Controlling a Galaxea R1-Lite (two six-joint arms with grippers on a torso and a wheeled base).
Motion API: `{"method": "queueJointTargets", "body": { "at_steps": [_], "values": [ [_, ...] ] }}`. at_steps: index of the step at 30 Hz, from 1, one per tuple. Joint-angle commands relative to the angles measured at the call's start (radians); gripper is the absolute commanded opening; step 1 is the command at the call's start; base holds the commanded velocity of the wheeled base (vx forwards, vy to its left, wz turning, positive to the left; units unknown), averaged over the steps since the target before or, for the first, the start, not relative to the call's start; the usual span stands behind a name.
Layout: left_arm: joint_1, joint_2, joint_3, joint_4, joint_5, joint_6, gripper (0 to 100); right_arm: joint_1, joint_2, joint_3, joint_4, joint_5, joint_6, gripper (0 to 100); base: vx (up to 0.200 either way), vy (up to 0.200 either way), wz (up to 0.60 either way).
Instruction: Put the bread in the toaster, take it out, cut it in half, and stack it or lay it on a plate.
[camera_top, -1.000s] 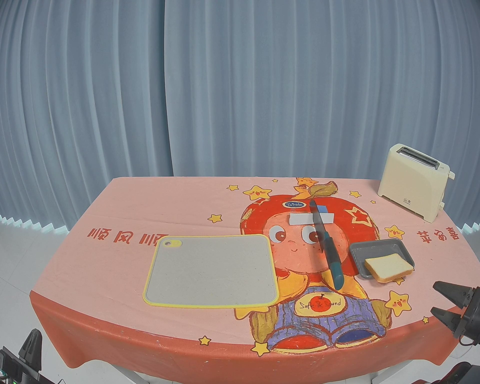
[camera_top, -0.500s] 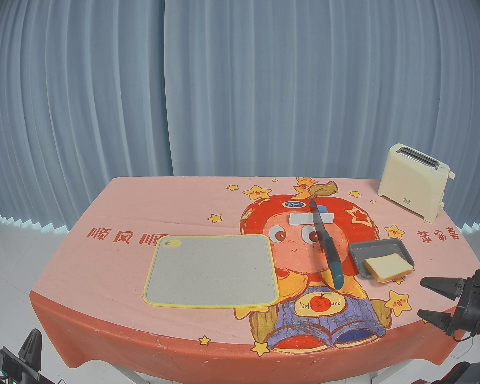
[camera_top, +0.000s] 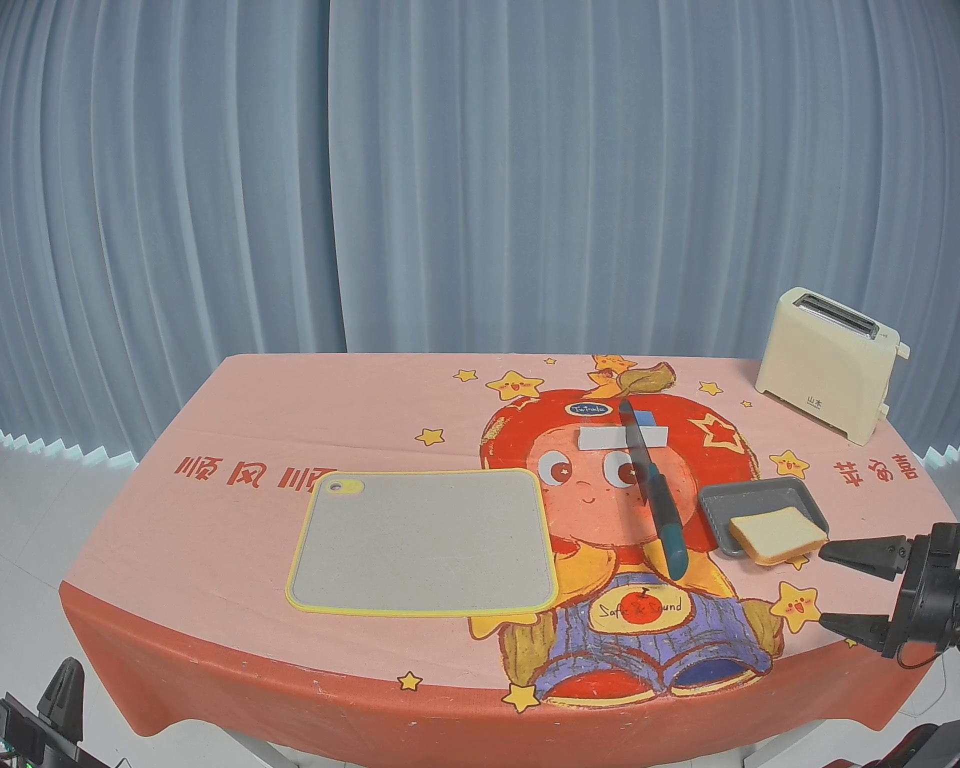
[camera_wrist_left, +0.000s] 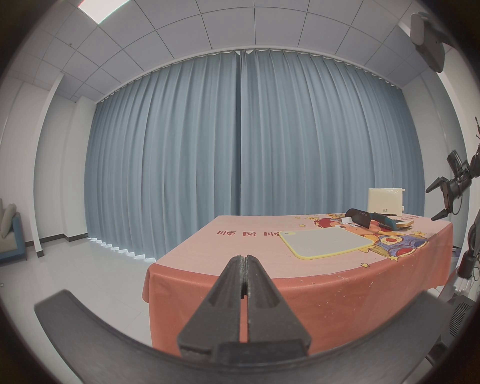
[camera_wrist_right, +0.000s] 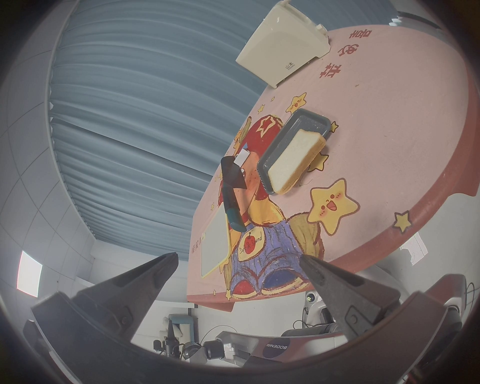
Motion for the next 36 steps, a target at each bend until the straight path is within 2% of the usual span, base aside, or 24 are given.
{"method": "queueJointTargets", "body": {
  "at_steps": [1, 3, 7, 11, 14, 15, 17, 18, 22, 24, 30, 36],
  "values": [
    [0.001, 0.001, 0.018, 0.0, 0.0, 0.0, 0, -0.003, 0.067, -0.024, -0.001, 0.002, -0.001, 100, 0.0, 0.0, 0.0],
    [0.001, 0.001, 0.018, 0.0, 0.0, 0.0, 0, -0.003, 0.093, -0.039, -0.001, 0.005, -0.001, 100, 0.0, 0.0, 0.0],
    [0.001, 0.001, 0.018, 0.0, 0.0, 0.0, 0, -0.004, 0.124, -0.061, -0.001, 0.047, 0.0, 100, 0.0, 0.0, 0.0],
    [0.001, 0.001, 0.018, 0.0, 0.0, 0.0, 0, -0.01, 0.155, -0.068, -0.001, 0.103, -0.001, 100, 0.0, 0.0, 0.0],
    [0.001, 0.001, 0.018, 0.0, 0.0, 0.0, 0, -0.03, 0.182, -0.088, 0.001, 0.165, -0.001, 100, 0.0, 0.0, 0.0],
    [0.001, 0.001, 0.018, 0.0, 0.0, 0.0, 0, -0.03, 0.182, -0.088, 0.001, 0.165, -0.001, 100, 0.0, 0.0, 0.0],
    [0.001, 0.001, 0.018, 0.0, 0.0, 0.0, 0, -0.056, 0.219, -0.102, -0.001, 0.217, -0.004, 100, 0.0, 0.0, 0.0],
    [0.001, 0.001, 0.018, 0.0, 0.0, 0.0, 0, -0.064, 0.235, -0.108, 0.001, 0.228, -0.006, 100, 0.0, 0.0, 0.0],
    [0.001, 0.001, 0.018, 0.0, 0.0, 0.0, 0, -0.078, 0.285, -0.125, 0.001, 0.232, -0.017, 100, 0.0, 0.0, 0.0],
    [0.001, 0.001, 0.018, 0.0, 0.0, 0.0, 0, -0.079, 0.319, -0.136, 0.001, 0.237, -0.043, 100, 0.0, 0.0, 0.0],
    [0.001, 0.001, 0.018, 0.0, 0.0, 0.0, 0, -0.081, 0.328, -0.122, 0.001, 0.287, -0.041, 100, 0.0, 0.0, 0.0],
    [0.001, 0.001, 0.018, 0.0, 0.0, 0.0, 0, -0.11, 0.328, -0.102, -0.001, 0.287, -0.038, 100, 0.0, 0.0, 0.0]
  ]
}}
